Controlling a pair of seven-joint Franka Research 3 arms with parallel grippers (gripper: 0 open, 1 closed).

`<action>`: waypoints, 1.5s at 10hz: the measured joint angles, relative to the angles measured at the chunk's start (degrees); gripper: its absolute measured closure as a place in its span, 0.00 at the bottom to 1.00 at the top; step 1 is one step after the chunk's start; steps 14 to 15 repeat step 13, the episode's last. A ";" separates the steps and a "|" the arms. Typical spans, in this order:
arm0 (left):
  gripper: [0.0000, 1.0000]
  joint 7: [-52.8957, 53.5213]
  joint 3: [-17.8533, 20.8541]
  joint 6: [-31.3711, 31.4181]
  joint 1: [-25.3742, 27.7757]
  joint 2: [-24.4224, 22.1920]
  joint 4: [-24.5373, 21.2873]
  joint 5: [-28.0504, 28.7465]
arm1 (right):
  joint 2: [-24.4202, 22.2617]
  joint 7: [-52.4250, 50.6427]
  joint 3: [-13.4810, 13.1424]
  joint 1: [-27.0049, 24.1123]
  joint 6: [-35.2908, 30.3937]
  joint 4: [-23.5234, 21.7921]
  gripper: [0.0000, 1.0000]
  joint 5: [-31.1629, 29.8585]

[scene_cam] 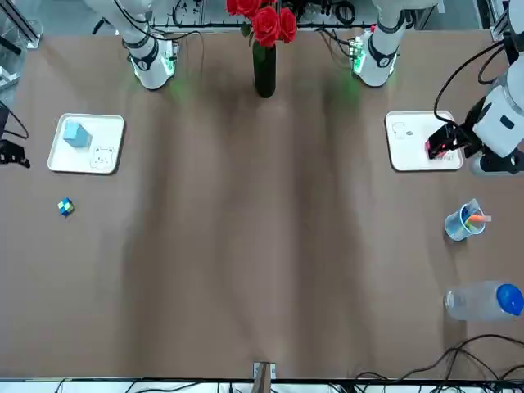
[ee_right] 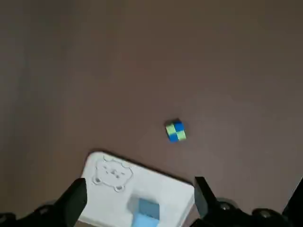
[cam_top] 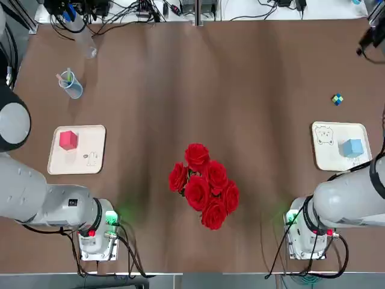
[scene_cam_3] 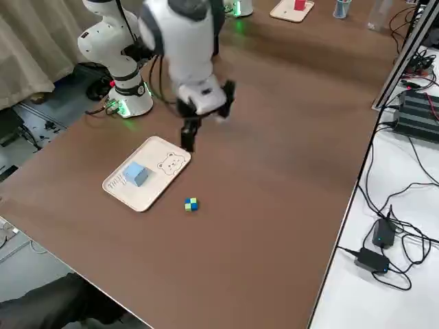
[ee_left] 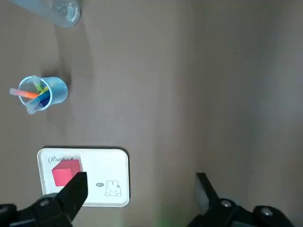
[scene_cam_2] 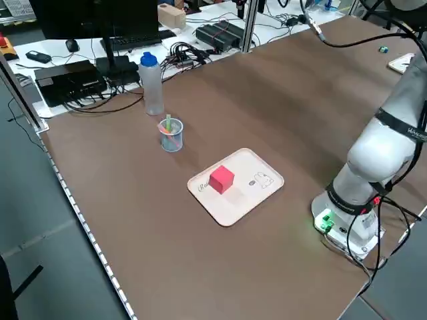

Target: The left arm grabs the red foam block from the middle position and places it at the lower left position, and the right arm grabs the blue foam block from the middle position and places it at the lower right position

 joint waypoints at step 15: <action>0.00 2.44 -0.26 0.01 -0.09 -0.06 0.80 0.14 | 0.02 39.50 12.35 7.79 -17.32 18.99 0.00 -0.02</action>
